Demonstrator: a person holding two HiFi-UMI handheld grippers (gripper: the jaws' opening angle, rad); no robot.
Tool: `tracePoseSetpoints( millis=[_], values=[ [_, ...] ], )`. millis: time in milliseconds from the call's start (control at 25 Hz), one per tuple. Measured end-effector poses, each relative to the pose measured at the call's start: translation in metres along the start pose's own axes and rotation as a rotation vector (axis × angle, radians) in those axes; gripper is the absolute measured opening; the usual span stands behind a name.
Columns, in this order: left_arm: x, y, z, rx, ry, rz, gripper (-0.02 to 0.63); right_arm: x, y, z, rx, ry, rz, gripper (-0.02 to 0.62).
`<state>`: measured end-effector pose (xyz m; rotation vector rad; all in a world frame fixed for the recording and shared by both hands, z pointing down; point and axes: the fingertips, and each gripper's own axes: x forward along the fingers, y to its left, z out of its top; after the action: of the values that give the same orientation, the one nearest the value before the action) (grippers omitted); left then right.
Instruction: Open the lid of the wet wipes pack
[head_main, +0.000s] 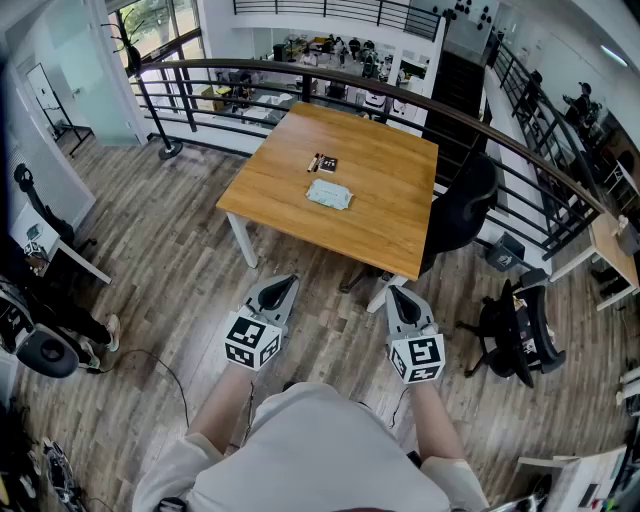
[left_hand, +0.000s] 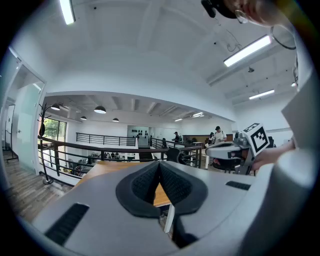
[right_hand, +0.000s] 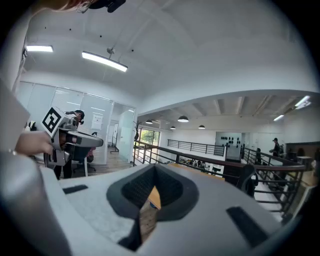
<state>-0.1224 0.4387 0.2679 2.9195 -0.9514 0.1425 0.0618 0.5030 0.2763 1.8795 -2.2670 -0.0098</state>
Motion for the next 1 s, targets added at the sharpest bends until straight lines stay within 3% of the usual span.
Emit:
tracePoseSetpoints(
  millis=[1000],
  values=[
    [0.0010,0.0051,-0.0058,-0.024,0.017,-0.006,-0.006,0.0022,-0.0027,0.0007,0.031,0.006,-0.008,0.002]
  ],
)
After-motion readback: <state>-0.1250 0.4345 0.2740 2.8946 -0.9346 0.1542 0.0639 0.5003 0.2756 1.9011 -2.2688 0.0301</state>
